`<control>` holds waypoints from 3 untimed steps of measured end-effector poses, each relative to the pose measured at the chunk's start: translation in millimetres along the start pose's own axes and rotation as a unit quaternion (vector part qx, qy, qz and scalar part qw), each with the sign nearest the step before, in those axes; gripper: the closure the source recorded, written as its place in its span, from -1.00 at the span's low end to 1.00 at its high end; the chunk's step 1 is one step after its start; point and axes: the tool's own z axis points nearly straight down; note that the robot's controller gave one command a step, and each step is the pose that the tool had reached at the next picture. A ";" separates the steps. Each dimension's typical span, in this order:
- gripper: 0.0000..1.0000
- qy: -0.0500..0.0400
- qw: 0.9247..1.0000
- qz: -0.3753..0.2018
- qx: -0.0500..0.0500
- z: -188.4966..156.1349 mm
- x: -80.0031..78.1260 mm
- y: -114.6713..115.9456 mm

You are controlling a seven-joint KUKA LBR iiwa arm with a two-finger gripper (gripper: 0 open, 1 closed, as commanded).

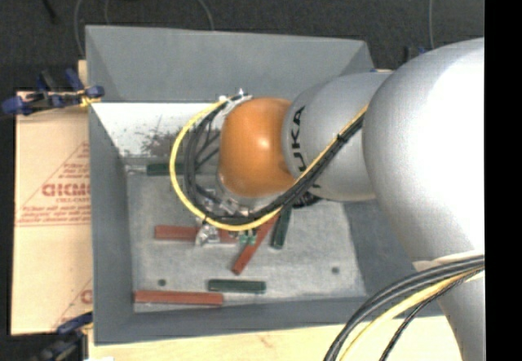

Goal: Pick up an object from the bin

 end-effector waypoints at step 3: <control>1.00 0.007 1.000 0.030 0.003 -131.8 13.4 -7.2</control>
Offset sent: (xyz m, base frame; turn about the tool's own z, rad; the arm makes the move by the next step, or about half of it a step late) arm 0.0008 -0.0072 0.0371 0.0582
